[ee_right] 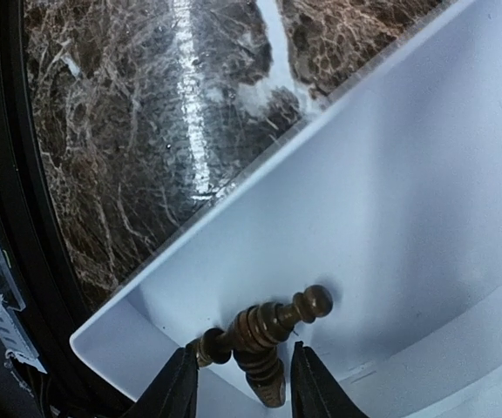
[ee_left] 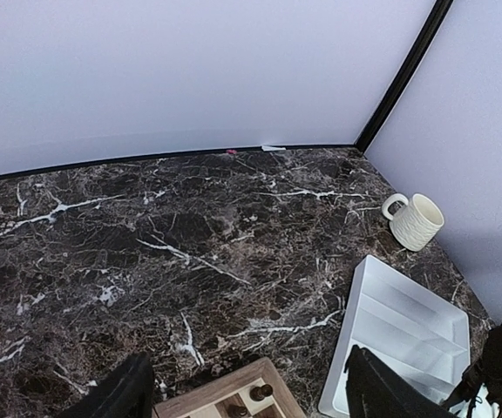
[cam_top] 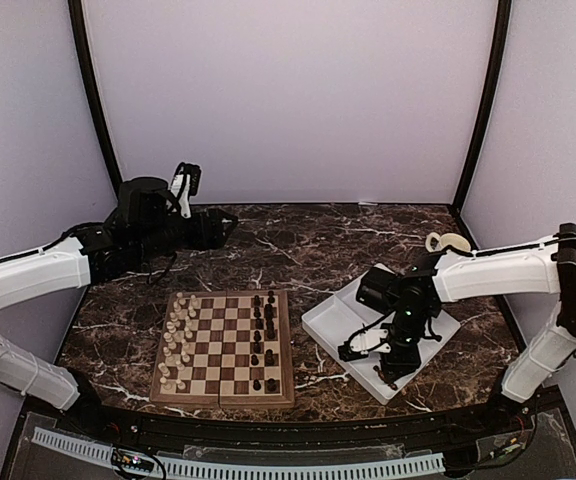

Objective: Set up the chess pieces on the board
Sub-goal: Pick up the chess pile from the storage box.

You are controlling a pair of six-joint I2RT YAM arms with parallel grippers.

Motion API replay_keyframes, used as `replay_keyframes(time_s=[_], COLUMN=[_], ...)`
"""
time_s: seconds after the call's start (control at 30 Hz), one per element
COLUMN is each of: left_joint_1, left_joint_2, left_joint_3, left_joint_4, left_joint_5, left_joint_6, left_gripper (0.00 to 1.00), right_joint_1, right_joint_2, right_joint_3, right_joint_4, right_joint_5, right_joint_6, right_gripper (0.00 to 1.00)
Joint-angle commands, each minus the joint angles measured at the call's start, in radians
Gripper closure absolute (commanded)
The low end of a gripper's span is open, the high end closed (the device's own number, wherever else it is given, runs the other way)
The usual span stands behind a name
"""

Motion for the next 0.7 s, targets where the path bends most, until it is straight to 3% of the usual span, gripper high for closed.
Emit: replay_keyframes(time_s=[0.0, 0.23, 0.33, 0.5, 0.57, 0.67], left_joint_1=[0.006, 0.006, 0.007, 0.006, 0.006, 0.006], left_joint_2=[-0.009, -0.007, -0.003, -0.007, -0.009, -0.003], left_joint_3=[0.038, 0.042, 0.043, 0.042, 0.042, 0.039], left_joint_4=[-0.002, -0.003, -0.004, -0.003, 0.001, 0.009], left_joint_5=[0.016, 0.023, 0.031, 0.036, 0.038, 0.045], left_joint_6=[-0.023, -0.008, -0.005, -0.001, 0.003, 0.006], left_gripper=[0.22, 0.22, 0.22, 0.22, 0.22, 0.22], right_joint_1=[0.029, 0.030, 0.029, 0.029, 0.029, 0.029], right_joint_2=[0.050, 0.078, 0.090, 0.094, 0.069, 0.049], right_joint_3=[-0.026, -0.014, -0.009, -0.020, -0.024, -0.026], right_joint_4=[0.085, 0.109, 0.125, 0.098, 0.081, 0.080], right_joint_5=[0.056, 0.135, 0.151, 0.180, 0.172, 0.175], right_joint_6=[0.042, 0.047, 0.038, 0.023, 0.022, 0.022], right_gripper=[0.64, 0.78, 0.76, 0.60, 0.60, 0.71])
